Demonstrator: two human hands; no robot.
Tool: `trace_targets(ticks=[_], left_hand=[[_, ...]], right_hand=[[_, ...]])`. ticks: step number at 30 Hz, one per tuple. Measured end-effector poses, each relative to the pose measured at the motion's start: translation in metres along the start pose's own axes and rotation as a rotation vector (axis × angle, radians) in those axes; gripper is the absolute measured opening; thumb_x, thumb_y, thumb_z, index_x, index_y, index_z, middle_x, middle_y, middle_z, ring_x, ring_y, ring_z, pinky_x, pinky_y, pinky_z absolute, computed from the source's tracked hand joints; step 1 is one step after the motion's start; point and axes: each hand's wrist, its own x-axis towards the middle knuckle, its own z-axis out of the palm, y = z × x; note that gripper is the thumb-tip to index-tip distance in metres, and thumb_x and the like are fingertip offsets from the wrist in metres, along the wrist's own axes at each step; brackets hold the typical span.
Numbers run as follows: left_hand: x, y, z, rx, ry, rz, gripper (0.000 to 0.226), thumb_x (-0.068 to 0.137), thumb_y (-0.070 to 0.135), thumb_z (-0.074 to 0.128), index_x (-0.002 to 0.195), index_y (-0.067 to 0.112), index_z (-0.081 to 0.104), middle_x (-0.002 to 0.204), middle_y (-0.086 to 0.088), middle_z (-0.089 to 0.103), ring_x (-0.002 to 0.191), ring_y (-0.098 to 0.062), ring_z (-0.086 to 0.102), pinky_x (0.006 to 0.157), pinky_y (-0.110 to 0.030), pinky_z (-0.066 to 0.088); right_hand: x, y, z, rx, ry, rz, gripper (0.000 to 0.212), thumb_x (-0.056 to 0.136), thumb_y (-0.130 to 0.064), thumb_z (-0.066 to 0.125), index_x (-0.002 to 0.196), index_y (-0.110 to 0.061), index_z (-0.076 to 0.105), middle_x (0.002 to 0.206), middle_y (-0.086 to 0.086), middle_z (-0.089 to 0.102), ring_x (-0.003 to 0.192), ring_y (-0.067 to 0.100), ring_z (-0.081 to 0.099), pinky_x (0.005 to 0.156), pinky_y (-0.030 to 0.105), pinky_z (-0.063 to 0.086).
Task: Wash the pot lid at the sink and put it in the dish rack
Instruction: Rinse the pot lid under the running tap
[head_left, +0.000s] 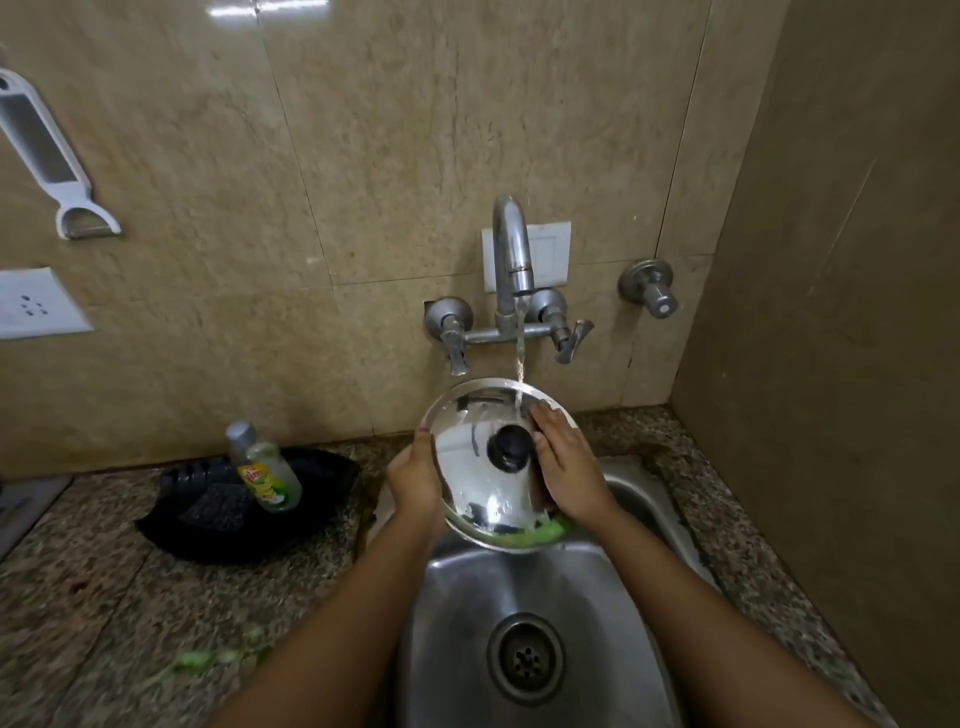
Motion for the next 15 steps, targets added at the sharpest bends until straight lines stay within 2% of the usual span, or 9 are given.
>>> trace_targets(ticks=[2,4,6,8,9,10,12,13,15], left_hand=[[0.002,0.000,0.002,0.129,-0.137,0.136,0.034,0.092,0.030,0.057,0.066,0.009,0.060,0.061,-0.006,0.057,0.056,-0.019,0.051,0.051,-0.024,0.044],[0.008,0.000,0.004,0.251,-0.268,0.243,0.033,0.090,0.029,0.061,0.062,0.011,0.059,0.059,-0.007,0.054,0.056,-0.018,0.049,0.054,-0.027,0.041],[0.012,-0.001,0.005,0.319,-0.373,0.286,0.032,0.088,0.028,0.064,0.061,0.011,0.059,0.061,-0.011,0.054,0.059,-0.020,0.048,0.059,-0.031,0.040],[0.013,-0.001,0.004,0.304,-0.408,0.276,0.032,0.088,0.029,0.064,0.062,0.010,0.060,0.064,-0.014,0.056,0.062,-0.021,0.049,0.061,-0.034,0.040],[0.012,0.001,0.003,0.279,-0.395,0.268,0.033,0.089,0.028,0.063,0.062,0.009,0.059,0.064,-0.014,0.056,0.061,-0.020,0.049,0.060,-0.032,0.041],[0.010,0.003,0.000,0.261,-0.371,0.255,0.034,0.090,0.027,0.062,0.061,0.009,0.058,0.063,-0.014,0.056,0.060,-0.020,0.050,0.057,-0.029,0.042],[0.008,0.007,-0.006,0.165,-0.332,0.217,0.033,0.092,0.028,0.058,0.065,0.008,0.060,0.065,-0.013,0.060,0.059,-0.021,0.055,0.057,-0.027,0.047],[0.010,0.008,-0.009,0.116,-0.338,0.175,0.032,0.093,0.030,0.056,0.073,0.007,0.065,0.070,-0.013,0.065,0.063,-0.024,0.060,0.061,-0.030,0.051],[0.011,0.015,-0.012,0.143,-0.408,0.062,0.031,0.093,0.035,0.055,0.087,0.008,0.070,0.079,-0.009,0.073,0.073,-0.024,0.069,0.071,-0.033,0.056]], right_hand=[[0.014,-0.003,-0.006,0.088,0.004,0.061,0.048,0.102,-0.029,0.036,0.148,-0.017,0.028,0.158,0.001,0.024,0.148,0.019,0.013,0.120,0.037,0.010],[0.030,-0.010,-0.015,-0.004,-0.058,0.007,0.051,0.101,-0.035,0.035,0.150,-0.022,0.023,0.159,-0.002,0.019,0.148,0.016,0.008,0.120,0.042,0.009],[0.040,-0.026,-0.018,-0.111,-0.148,-0.179,0.044,0.101,-0.035,0.035,0.145,-0.026,0.035,0.155,-0.002,0.032,0.145,0.016,0.019,0.117,0.046,0.015],[0.046,-0.039,-0.017,-0.161,-0.199,-0.381,0.036,0.100,-0.030,0.040,0.135,-0.027,0.051,0.138,-0.003,0.054,0.130,0.014,0.041,0.108,0.042,0.028],[0.047,-0.039,-0.017,-0.150,-0.187,-0.415,0.034,0.099,-0.029,0.042,0.130,-0.027,0.055,0.129,-0.003,0.060,0.121,0.012,0.047,0.103,0.038,0.032],[0.049,-0.035,-0.017,-0.088,-0.143,-0.376,0.032,0.099,-0.029,0.044,0.128,-0.027,0.058,0.123,-0.003,0.061,0.115,0.010,0.049,0.100,0.037,0.036],[0.052,-0.024,-0.024,0.165,-0.010,-0.135,0.029,0.097,-0.032,0.049,0.121,-0.025,0.062,0.116,-0.002,0.062,0.108,0.012,0.055,0.099,0.041,0.044],[0.054,-0.019,-0.025,0.275,0.042,-0.020,0.026,0.096,-0.034,0.051,0.117,-0.027,0.064,0.114,-0.004,0.064,0.106,0.012,0.057,0.098,0.043,0.046],[0.061,-0.018,-0.026,0.317,0.066,0.041,0.025,0.094,-0.036,0.051,0.114,-0.032,0.065,0.114,-0.006,0.066,0.106,0.012,0.059,0.097,0.044,0.047]])
